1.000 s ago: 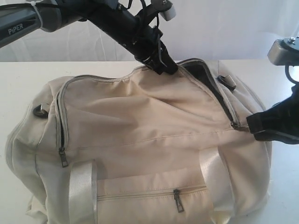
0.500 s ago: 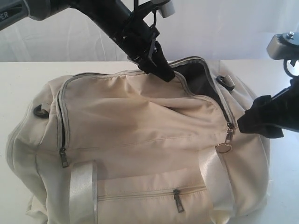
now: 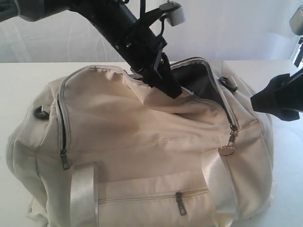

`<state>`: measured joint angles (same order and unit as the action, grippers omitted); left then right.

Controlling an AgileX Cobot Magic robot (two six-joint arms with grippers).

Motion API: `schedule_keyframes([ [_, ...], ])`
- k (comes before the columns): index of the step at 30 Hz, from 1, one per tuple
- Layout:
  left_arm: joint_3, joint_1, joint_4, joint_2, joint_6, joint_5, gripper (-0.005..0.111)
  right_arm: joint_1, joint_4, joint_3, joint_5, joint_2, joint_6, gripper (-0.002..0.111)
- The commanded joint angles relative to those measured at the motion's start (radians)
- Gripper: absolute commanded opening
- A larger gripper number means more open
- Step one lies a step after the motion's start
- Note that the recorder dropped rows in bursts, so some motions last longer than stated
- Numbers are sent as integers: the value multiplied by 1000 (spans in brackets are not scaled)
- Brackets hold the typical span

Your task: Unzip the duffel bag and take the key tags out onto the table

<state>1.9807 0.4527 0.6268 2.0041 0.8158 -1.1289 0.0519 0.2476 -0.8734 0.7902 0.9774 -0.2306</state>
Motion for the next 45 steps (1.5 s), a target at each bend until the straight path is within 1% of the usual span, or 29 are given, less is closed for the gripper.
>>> schedule_keyframes([
  [1,-119,39,-18,-103,-12,-92,0,-3,-16,20,-18,-8,-8,63],
  [6,-276,88,13,-229,-13,-92,0,-3,-16,24,-10,-9,-1,63],
  [7,-343,112,30,-272,-13,-92,0,-3,-16,24,-5,-10,-1,63],
  [10,-484,179,64,-351,-15,-92,0,-3,-16,24,16,-10,11,63],
  [11,-551,215,81,-377,-27,-84,0,-3,-16,24,33,-10,16,63],
  [12,-588,243,91,-389,-30,-58,0,-3,-16,24,41,-10,19,63],
  [14,-714,334,113,-417,-34,61,0,-3,-14,24,48,-10,28,63],
  [16,-783,391,133,-419,-34,142,0,-3,-14,24,50,-10,30,63],
  [17,-805,406,144,-419,-34,167,0,-3,-14,24,50,-10,33,63],
  [18,-845,432,167,-419,-34,221,0,-3,-14,24,52,-10,33,63],
  [19,-862,440,175,-419,-34,252,0,-3,-14,24,52,-10,33,63],
  [20,-888,451,178,-419,-34,316,0,-3,-13,24,52,-10,35,63],
  [22,-927,455,178,-419,-34,387,0,-3,-13,24,45,-10,37,63],
  [24,-945,455,178,-419,-34,405,1,-3,-13,24,44,-10,37,63],
  [26,-958,455,178,-419,-34,414,8,-3,-13,24,41,-10,37,63],
  [28,-961,455,180,-419,-36,401,24,-3,-13,24,36,-10,37,63],
  [31,-961,455,186,-421,-36,395,57,-3,-13,24,32,-10,37,63],
  [33,-956,455,184,-422,-36,392,72,-3,-13,24,32,-10,37,63],
  [34,-947,455,184,-422,-36,383,77,-3,-13,24,32,-10,37,63],
  [37,-900,455,174,-428,-36,348,78,-3,-13,24,32,-10,37,63],
  [41,-843,455,133,-486,-42,331,72,-3,-13,24,30,-10,37,63],
  [42,-833,455,100,-501,-62,335,71,-3,-13,24,30,-10,37,63],
  [45,-815,455,-94,-555,-199,385,68,-3,-13,24,35,-10,37,63],
])
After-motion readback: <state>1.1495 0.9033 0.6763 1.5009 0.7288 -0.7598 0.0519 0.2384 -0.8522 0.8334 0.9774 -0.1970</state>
